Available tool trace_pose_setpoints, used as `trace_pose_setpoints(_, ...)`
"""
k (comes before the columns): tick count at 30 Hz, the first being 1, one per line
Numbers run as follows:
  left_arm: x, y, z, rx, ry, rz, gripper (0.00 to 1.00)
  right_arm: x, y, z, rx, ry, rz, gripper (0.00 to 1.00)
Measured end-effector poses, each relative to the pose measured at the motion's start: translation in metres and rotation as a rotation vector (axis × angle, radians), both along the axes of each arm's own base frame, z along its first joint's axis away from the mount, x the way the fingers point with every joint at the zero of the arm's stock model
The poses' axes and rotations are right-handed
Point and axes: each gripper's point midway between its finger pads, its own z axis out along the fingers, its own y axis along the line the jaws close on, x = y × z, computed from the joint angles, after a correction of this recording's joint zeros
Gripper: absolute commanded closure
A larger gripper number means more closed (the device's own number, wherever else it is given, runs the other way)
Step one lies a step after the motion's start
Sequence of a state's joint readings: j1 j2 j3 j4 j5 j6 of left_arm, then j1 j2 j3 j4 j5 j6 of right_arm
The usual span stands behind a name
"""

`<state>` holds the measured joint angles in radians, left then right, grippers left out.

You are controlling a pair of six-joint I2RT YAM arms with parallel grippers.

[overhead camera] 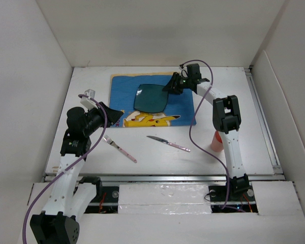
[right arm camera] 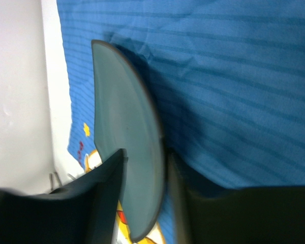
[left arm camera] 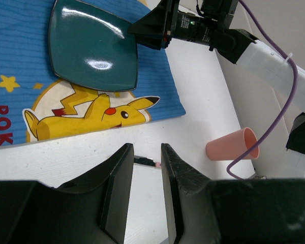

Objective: Set the dinner table for one person

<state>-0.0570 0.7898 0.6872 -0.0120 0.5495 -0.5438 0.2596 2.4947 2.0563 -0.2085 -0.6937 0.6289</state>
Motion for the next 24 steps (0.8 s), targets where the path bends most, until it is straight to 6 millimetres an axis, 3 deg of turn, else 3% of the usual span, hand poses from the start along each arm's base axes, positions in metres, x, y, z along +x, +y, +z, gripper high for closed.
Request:
trace_pose_setpoints(12,0.0,0.0,0.0,0.0,0.0,0.0,0.75,0.01,-0.014,0.008,-0.104,-0.048,-0.067,0.18)
trace_pose_setpoints(14,0.0,0.0,0.0,0.0,0.0,0.001,0.75,0.013,-0.019,0.023,-0.149,-0.086,-0.096,0.17)
trace_pose_setpoints(17,0.0,0.0,0.0,0.0,0.0,0.001,0.74,0.015,-0.025,0.061,-0.201,-0.176,-0.136,0.18)
trace_pose_setpoints(19,0.0,0.0,0.0,0.0,-0.001,0.001,0.74,0.013,-0.026,0.095,-0.222,-0.255,-0.152,0.37)
trace_pose_setpoints(20,0.0,0.0,0.0,0.0,-0.001,0.001,0.74,0.01,-0.026,0.113,-0.231,-0.296,-0.158,0.77)
trace_pose_setpoints(21,0.0,0.0,0.0,0.0,-0.001,0.001,0.76,0.003,-0.026,0.131,-0.24,-0.335,-0.159,0.92)
trace_pose_setpoints(22,0.0,0.0,0.001,-0.001,-0.001,0.001,0.78,-0.005,-0.026,0.147,-0.243,-0.365,-0.162,1.0)
trace_pose_setpoints(23,0.0,0.0,0.001,-0.003,0.0,0.001,0.81,-0.016,-0.027,0.164,-0.253,-0.404,-0.164,1.0)
trace_pose_setpoints(24,0.0,0.0,0.001,-0.004,0.0,0.001,0.91,-0.031,-0.027,0.179,-0.265,-0.437,-0.165,1.0)
